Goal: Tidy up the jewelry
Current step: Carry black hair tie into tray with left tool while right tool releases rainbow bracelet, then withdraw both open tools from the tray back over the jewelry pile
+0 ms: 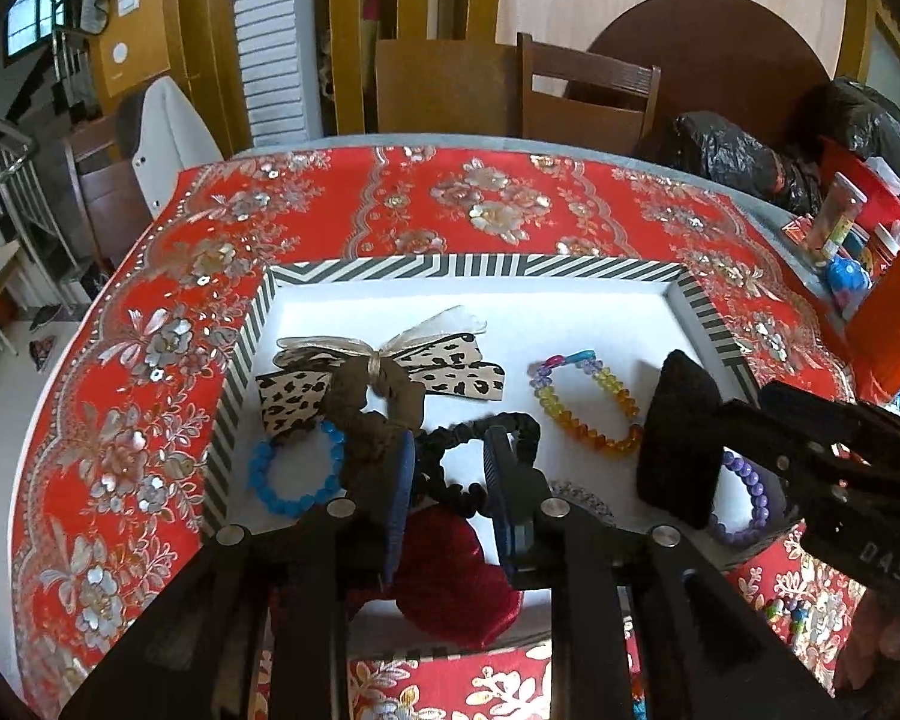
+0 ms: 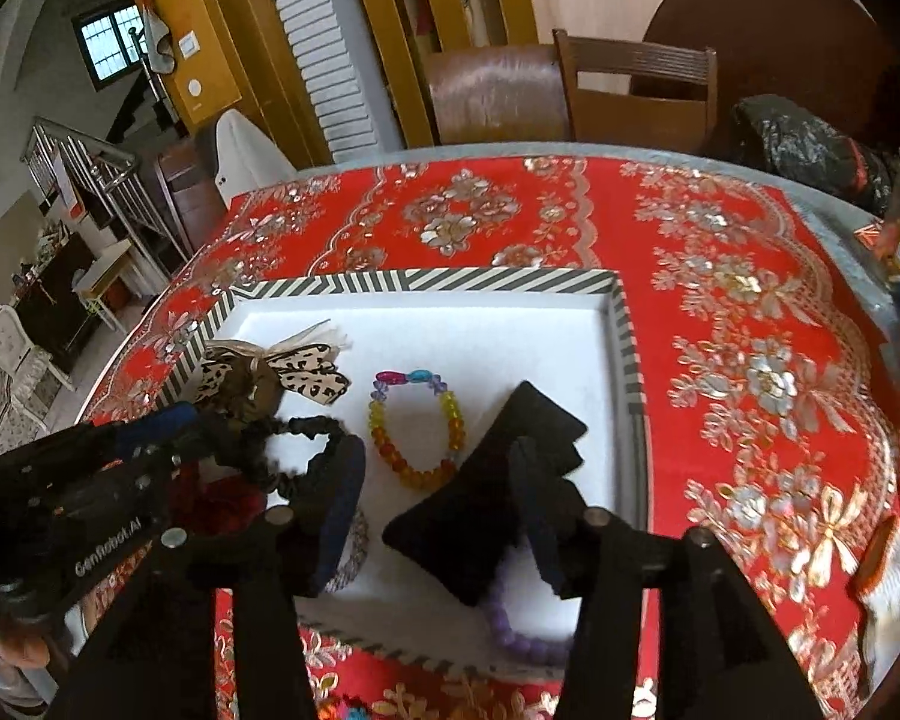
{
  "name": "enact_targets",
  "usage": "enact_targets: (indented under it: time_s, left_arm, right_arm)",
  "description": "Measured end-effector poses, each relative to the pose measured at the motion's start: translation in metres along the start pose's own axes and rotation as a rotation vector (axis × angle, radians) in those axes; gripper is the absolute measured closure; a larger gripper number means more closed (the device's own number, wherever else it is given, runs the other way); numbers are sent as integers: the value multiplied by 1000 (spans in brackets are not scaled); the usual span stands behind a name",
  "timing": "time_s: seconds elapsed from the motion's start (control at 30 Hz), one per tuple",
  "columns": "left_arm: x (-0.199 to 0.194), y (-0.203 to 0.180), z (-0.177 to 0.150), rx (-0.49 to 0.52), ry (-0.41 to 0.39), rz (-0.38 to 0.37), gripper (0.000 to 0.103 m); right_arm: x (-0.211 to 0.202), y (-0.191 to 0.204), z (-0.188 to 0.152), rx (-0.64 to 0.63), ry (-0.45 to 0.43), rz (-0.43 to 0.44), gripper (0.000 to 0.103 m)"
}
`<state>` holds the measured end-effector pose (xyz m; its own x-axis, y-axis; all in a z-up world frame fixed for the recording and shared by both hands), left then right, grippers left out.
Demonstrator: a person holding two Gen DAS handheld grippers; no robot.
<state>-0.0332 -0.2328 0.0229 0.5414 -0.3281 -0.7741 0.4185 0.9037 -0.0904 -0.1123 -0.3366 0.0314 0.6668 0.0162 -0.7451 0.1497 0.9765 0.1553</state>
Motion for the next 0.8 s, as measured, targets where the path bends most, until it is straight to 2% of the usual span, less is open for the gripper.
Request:
enact_targets:
  time_s: [0.23,0.57,0.8]
  left_arm:
    - [-18,-5,-4,9,-33,6,84]
    - [-33,-2,-15,-1,-37,16,84]
    - [-54,-3,-31,-15,-24,-38,84]
  right_arm:
    - [-23,0,-15,-8,-25,-28,48]
    - [-36,-2,-30,-2,-23,-36,47]
    - [-58,-13,-53,13,-12,-59,45]
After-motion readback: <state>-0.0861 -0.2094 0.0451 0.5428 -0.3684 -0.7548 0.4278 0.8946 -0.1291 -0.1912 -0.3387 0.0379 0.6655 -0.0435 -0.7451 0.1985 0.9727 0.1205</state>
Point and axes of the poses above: each gripper's, at about its wrist camera, not at the fingertips, and x roughly the way its jaws point, y to its left, z to its top, the point moved 7 cm from there along x, roughly the way its jaws point, and after that the axes turned 3 degrees about -x, right-handed, at the moved point
